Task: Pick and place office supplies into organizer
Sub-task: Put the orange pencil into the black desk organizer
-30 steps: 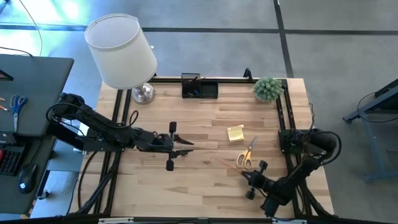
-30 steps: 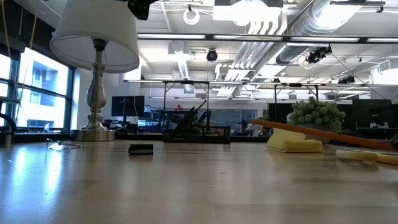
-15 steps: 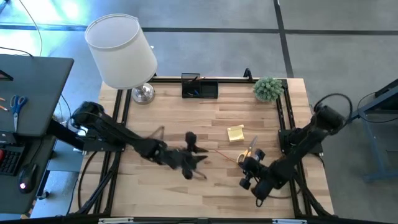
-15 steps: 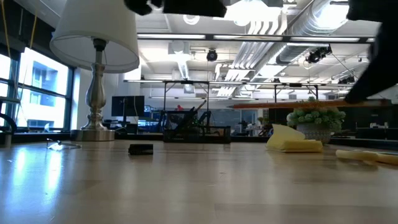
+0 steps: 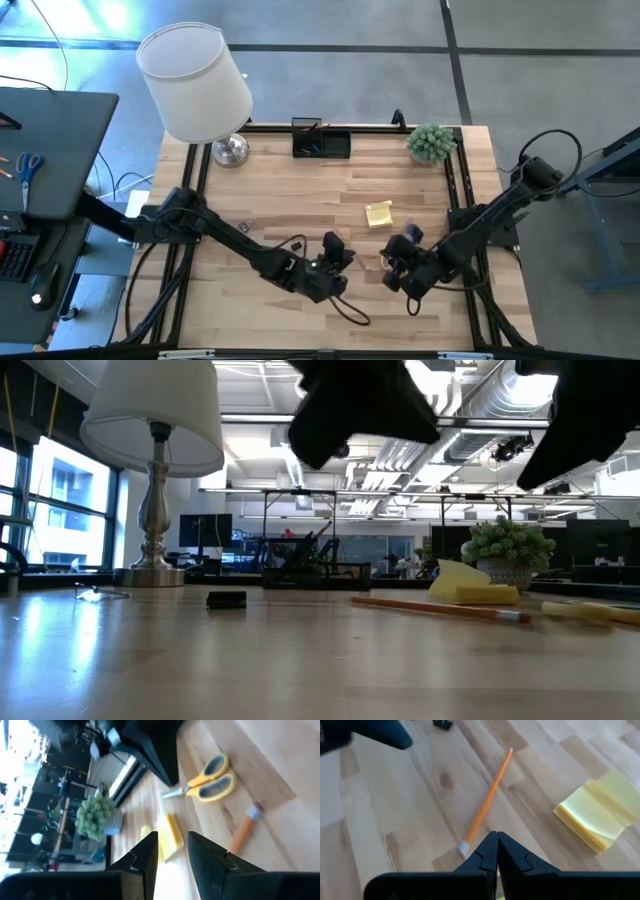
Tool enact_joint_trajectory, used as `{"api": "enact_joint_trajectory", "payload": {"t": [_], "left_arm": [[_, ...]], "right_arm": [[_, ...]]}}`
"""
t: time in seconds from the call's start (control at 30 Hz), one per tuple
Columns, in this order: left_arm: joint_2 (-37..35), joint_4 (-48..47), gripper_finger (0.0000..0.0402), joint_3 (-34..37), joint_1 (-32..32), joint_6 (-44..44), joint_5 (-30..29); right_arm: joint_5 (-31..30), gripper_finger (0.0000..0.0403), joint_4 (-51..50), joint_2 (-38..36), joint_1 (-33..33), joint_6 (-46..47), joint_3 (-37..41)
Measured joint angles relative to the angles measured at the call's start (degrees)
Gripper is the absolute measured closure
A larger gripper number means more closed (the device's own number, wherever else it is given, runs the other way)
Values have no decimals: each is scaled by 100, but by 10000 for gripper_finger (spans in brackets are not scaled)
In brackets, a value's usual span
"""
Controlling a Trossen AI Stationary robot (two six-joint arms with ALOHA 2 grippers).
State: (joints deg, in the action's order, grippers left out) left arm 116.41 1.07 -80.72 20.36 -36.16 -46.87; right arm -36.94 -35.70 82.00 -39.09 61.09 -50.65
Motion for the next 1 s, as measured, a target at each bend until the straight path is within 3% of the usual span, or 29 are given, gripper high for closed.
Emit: {"api": "enact_joint_trajectory", "payload": {"t": [0.13,0.27,0.43,0.63,0.83,1.0], "left_arm": [[156,-459,305,-273,4,7,53],[150,-957,305,-297,-9,555,447],[150,-1968,305,-298,-11,848,1471],[150,-3284,305,-289,-55,1115,2564],[221,-3322,305,-290,-251,1063,2789],[269,-3436,305,-298,-576,1051,3850]], "right_arm": [[253,402,-31,22,97,-140,4],[264,402,62,53,-18,-100,2],[-344,402,505,267,-366,-136,4],[-744,399,2013,1125,-722,-823,2],[-709,378,2609,1911,-750,-807,4],[-509,359,2629,2065,-747,-718,4]]}}
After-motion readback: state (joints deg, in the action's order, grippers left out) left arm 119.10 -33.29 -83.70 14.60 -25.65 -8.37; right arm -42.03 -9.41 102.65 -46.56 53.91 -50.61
